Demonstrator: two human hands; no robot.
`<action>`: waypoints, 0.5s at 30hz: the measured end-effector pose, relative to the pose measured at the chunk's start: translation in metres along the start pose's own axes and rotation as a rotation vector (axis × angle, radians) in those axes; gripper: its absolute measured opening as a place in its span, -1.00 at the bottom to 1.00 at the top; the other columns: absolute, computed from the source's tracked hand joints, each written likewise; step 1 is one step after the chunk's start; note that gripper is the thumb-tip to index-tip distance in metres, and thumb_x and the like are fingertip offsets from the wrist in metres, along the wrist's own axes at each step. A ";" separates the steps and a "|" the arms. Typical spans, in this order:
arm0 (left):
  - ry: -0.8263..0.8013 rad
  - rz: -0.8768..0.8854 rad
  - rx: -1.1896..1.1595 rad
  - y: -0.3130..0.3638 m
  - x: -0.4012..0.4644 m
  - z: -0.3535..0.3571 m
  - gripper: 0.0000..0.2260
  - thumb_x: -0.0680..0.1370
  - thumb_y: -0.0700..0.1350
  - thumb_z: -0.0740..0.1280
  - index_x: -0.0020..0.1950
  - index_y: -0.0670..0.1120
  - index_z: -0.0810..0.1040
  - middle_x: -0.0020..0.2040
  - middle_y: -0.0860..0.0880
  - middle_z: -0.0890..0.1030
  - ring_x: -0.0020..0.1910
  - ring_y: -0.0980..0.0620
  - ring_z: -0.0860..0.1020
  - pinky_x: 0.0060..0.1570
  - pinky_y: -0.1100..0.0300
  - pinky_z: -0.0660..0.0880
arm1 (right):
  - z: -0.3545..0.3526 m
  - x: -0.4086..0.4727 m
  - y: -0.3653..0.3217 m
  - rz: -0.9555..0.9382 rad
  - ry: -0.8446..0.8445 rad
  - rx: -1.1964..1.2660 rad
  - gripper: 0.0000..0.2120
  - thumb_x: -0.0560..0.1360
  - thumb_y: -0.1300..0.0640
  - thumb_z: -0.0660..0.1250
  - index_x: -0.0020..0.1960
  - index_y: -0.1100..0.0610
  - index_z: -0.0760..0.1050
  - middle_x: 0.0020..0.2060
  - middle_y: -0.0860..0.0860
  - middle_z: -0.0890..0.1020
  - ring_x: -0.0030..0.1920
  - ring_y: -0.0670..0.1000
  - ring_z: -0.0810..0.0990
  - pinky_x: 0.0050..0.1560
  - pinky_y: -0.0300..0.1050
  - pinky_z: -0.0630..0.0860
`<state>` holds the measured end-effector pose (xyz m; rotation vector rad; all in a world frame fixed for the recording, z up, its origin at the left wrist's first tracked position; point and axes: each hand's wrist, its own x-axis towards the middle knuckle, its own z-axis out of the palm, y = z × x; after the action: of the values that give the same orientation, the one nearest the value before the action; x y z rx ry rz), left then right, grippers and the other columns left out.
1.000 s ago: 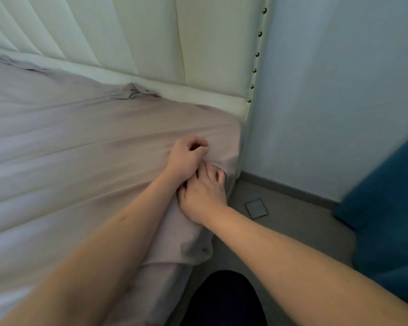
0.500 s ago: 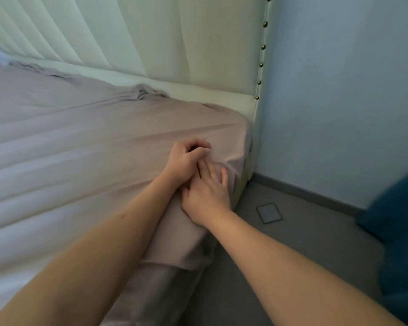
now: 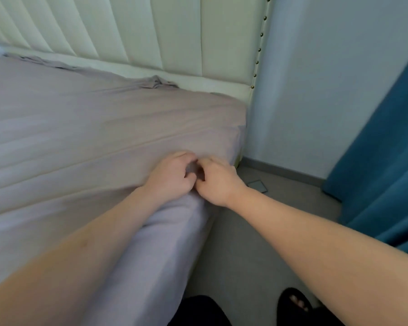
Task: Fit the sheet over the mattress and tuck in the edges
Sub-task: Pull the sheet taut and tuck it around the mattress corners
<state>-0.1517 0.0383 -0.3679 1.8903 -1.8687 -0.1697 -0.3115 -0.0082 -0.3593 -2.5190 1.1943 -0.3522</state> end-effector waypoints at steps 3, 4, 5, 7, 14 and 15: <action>0.043 0.077 0.126 0.002 -0.027 -0.001 -0.60 0.34 0.01 0.21 0.07 -0.08 0.65 0.06 -0.04 0.64 0.08 -0.15 0.58 0.11 -0.03 0.54 | 0.010 -0.023 -0.012 -0.038 0.015 -0.108 -0.67 0.52 0.03 0.24 0.24 0.02 0.56 0.17 0.08 0.56 0.24 0.20 0.48 0.08 0.04 0.40; 0.075 0.092 0.174 -0.001 -0.033 0.002 -0.65 0.35 0.01 0.20 0.01 -0.05 0.66 0.01 -0.01 0.63 0.03 -0.14 0.57 0.06 -0.03 0.53 | 0.014 -0.025 -0.012 -0.038 0.046 -0.123 -0.70 0.53 0.05 0.22 0.21 0.02 0.59 0.14 0.08 0.57 0.21 0.20 0.49 0.02 0.03 0.38; 0.105 0.089 0.203 -0.004 -0.038 0.005 -0.69 0.37 0.01 0.19 -0.05 -0.03 0.66 -0.04 0.01 0.62 0.01 -0.13 0.56 0.03 -0.04 0.51 | 0.016 -0.027 -0.013 -0.044 0.081 -0.140 -0.74 0.55 0.06 0.22 0.16 0.04 0.60 0.11 0.08 0.58 0.18 0.21 0.51 -0.05 0.01 0.35; 0.180 0.083 0.243 -0.009 -0.039 0.012 -0.75 0.40 0.00 0.19 -0.12 -0.01 0.65 -0.10 0.02 0.60 -0.03 -0.12 0.54 -0.03 -0.02 0.48 | 0.019 -0.025 -0.012 -0.070 0.142 -0.180 -0.80 0.57 0.08 0.22 0.06 0.07 0.60 0.04 0.09 0.60 0.11 0.22 0.54 -0.13 -0.03 0.26; 0.200 0.080 0.294 -0.005 -0.041 0.012 -0.80 0.47 -0.08 0.22 -0.14 -0.07 0.63 -0.21 -0.09 0.59 -0.13 -0.21 0.56 -0.12 -0.05 0.51 | 0.025 -0.024 -0.016 -0.049 0.230 -0.227 -0.79 0.58 0.13 0.22 0.07 0.10 0.62 0.08 0.11 0.62 0.15 0.21 0.54 -0.05 -0.01 0.33; 0.150 0.070 0.304 0.000 -0.041 0.008 -0.79 0.45 -0.09 0.20 -0.16 -0.09 0.62 -0.23 -0.12 0.59 -0.16 -0.22 0.57 -0.16 -0.04 0.52 | 0.022 -0.022 -0.019 -0.051 0.204 -0.230 -0.77 0.58 0.13 0.21 0.10 0.11 0.61 0.11 0.12 0.61 0.18 0.21 0.53 0.02 0.00 0.37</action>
<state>-0.1578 0.0759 -0.3844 1.9648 -1.9392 0.2871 -0.3045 0.0245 -0.3739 -2.7697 1.3139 -0.5224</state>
